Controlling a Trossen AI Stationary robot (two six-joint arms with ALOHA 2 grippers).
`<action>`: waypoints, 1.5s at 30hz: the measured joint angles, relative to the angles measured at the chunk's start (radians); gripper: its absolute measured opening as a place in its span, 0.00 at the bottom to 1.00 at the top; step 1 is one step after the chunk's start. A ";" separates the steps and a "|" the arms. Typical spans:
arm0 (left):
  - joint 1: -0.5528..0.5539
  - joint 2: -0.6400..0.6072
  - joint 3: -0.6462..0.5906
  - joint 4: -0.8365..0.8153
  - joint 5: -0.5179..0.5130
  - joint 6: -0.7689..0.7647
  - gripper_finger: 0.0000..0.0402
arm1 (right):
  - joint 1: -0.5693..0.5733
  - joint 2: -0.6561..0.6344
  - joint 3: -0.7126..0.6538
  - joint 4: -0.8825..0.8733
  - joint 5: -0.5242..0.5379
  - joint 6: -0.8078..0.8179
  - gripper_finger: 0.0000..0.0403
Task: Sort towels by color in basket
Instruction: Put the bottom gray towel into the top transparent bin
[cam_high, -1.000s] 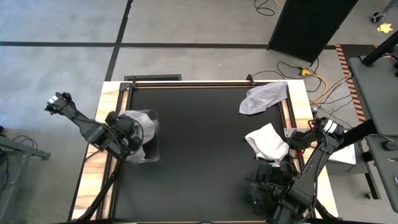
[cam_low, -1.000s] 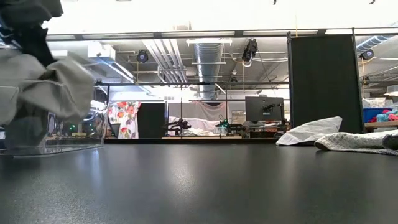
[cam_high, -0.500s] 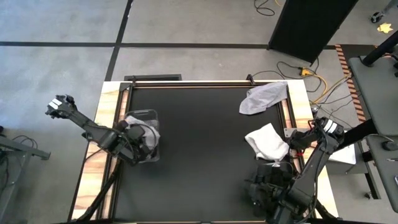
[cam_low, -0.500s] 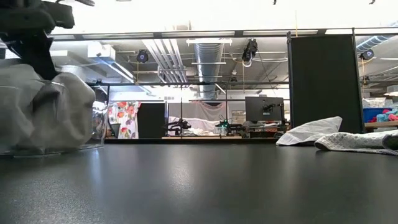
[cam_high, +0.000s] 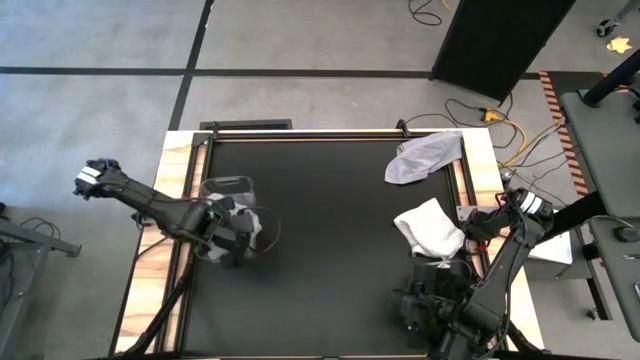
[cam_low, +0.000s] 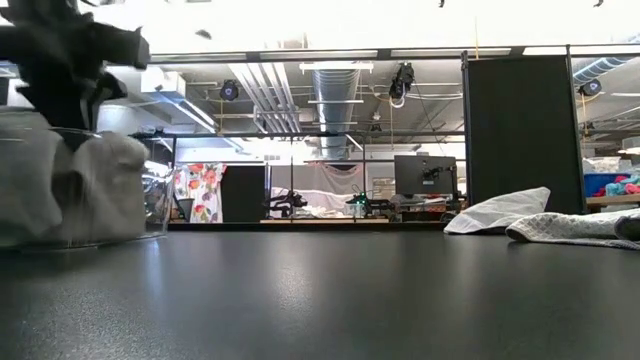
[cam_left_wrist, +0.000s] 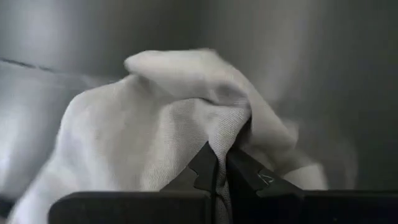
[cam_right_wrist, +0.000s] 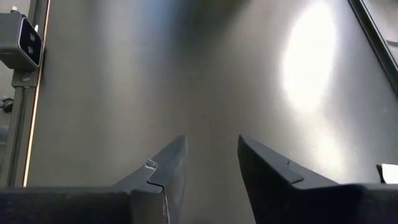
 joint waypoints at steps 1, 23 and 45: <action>0.017 0.007 0.000 -0.028 0.016 0.036 0.00 | 0.000 0.000 0.000 0.000 0.000 -0.001 0.34; 0.536 0.085 -0.095 0.081 0.244 0.549 0.00 | -0.007 0.000 0.000 0.000 0.009 -0.001 0.30; 0.622 0.383 -0.092 0.128 0.352 0.675 0.00 | -0.115 -0.001 0.000 -0.011 0.053 -0.067 0.52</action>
